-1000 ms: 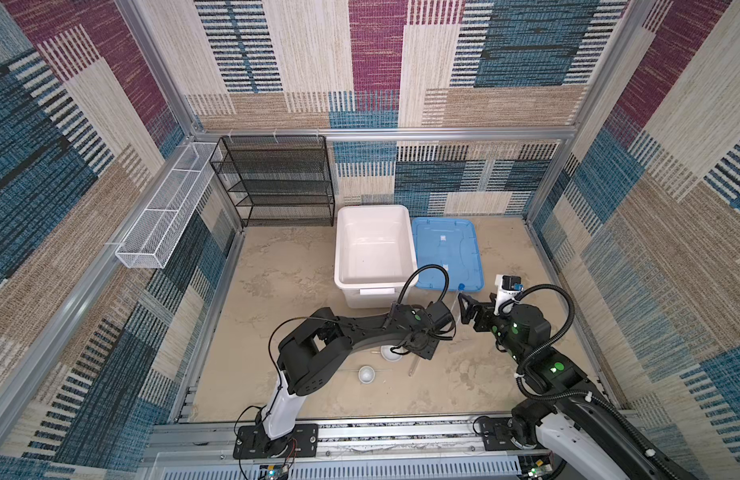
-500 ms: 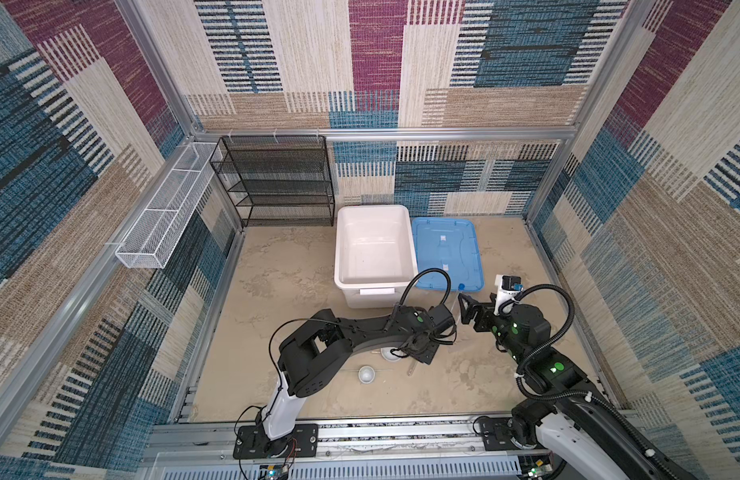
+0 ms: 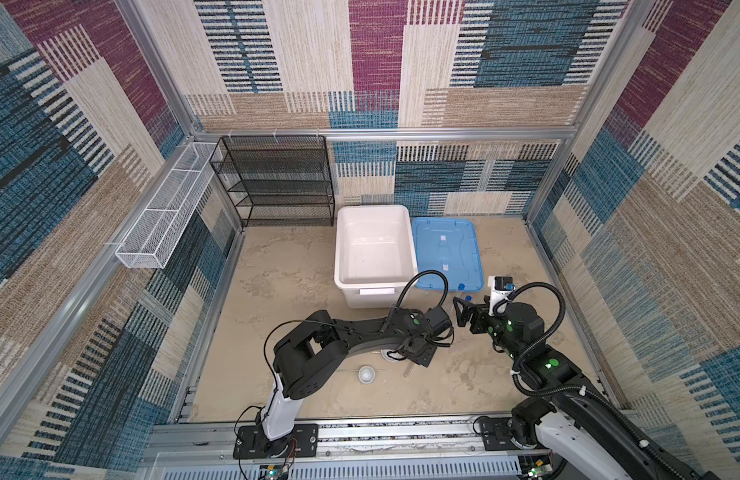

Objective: Organize the chemistry lab equipment
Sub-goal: 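Lift the third tube with left gripper toward the right gripper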

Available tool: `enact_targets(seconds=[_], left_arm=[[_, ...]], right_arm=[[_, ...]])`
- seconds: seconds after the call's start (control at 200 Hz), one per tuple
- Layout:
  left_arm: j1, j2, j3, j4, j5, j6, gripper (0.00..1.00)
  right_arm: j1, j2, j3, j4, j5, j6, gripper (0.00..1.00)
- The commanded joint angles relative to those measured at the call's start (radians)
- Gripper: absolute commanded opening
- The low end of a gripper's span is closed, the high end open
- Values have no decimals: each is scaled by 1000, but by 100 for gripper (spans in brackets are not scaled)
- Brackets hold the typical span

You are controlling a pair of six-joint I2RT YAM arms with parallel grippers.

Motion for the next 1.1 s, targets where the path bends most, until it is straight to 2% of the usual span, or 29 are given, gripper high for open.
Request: enact_targets(seconds=[0.0,0.225,0.406,0.616,0.766,0.906,1.097], left_arm=[[1,-35,-22,9,-1,-10,15],[1,-119,-91,120,-3,-6,15],[5,-231,-154,231,-37,36,16],[26,-340,-195,307,-51,93,16],[25,-424,-254,389,-51,115,16],[25,-514,-336,509,-53,138,16],[28,-565,-379,560,-61,168,16]], right_arm=[[0,-2,4,45,-21,10,99],[0,-12,9,50,-51,6,99],[-1,-23,33,55,-95,49,99],[-2,-11,204,-40,-114,71,98],[-3,55,277,-64,-216,72,95],[-6,163,318,-51,-396,98,91],[-7,260,364,-43,-493,156,84]])
